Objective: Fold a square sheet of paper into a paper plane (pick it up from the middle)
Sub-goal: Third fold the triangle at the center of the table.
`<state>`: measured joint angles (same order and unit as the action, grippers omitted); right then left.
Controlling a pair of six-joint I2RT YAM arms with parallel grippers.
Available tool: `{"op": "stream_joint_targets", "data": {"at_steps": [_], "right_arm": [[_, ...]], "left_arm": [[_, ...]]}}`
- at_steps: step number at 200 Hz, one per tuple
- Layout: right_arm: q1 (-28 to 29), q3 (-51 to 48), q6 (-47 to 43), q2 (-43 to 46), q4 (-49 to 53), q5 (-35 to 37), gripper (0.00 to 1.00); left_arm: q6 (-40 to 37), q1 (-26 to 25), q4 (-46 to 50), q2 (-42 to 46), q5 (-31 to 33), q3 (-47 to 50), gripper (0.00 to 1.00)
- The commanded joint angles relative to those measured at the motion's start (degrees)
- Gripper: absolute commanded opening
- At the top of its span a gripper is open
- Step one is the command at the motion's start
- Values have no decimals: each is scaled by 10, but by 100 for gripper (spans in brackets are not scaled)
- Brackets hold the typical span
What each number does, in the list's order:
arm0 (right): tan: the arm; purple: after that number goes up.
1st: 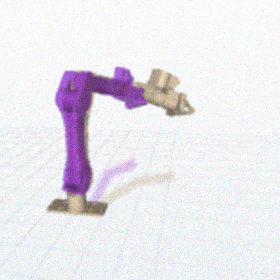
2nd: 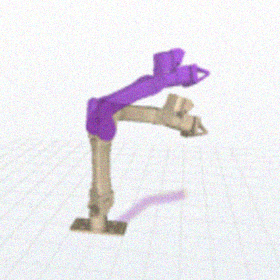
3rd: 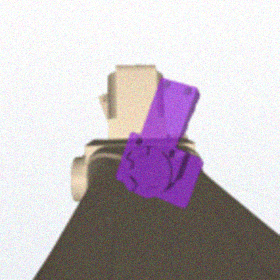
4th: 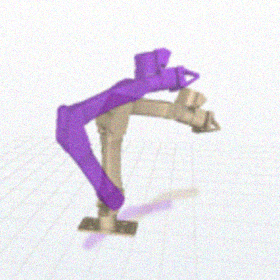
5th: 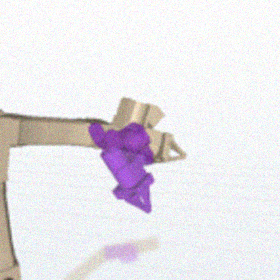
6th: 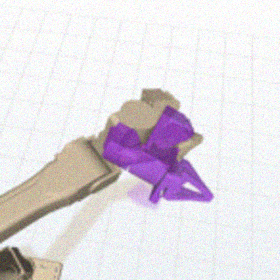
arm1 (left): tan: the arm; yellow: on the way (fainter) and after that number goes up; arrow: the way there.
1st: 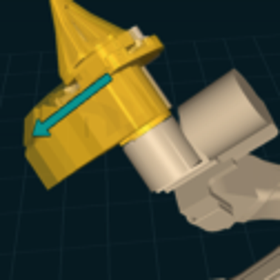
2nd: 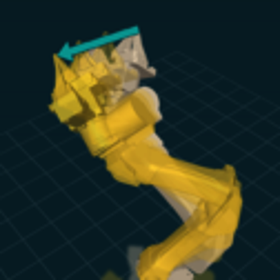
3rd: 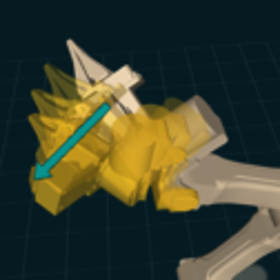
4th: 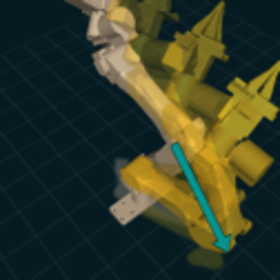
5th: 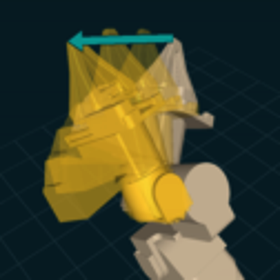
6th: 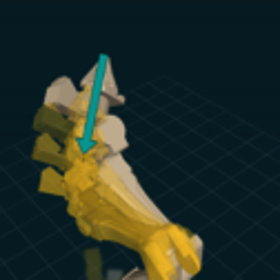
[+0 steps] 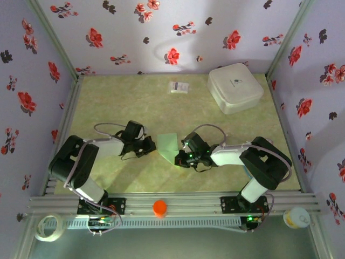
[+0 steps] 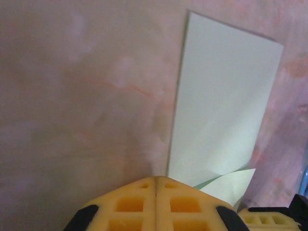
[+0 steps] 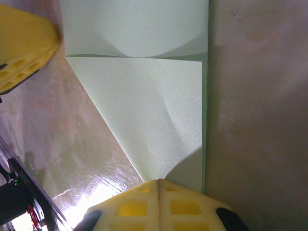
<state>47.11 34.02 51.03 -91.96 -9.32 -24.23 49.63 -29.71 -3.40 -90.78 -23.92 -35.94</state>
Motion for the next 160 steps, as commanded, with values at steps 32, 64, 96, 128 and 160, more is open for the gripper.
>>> {"op": "stream_joint_targets", "data": {"at_steps": [32, 64, 96, 128, 160], "right_arm": [[-17, 2, -56, 41, 109, 27, 1], [-42, 15, -79, 102, 147, 57, 8], [-70, 19, -57, 124, 138, 85, 20], [-72, 28, -35, 89, 86, 51, 29], [-72, 44, -25, 39, 57, 28, 29]], "left_arm": [[-2, 2, 27, 69, 8, 15, 4], [9, -7, 20, 93, 7, 18, 9], [14, -11, 12, 91, 4, 19, 19], [16, -11, 9, 85, 1, 18, 27], [15, -11, 9, 78, -3, 17, 30]]}}
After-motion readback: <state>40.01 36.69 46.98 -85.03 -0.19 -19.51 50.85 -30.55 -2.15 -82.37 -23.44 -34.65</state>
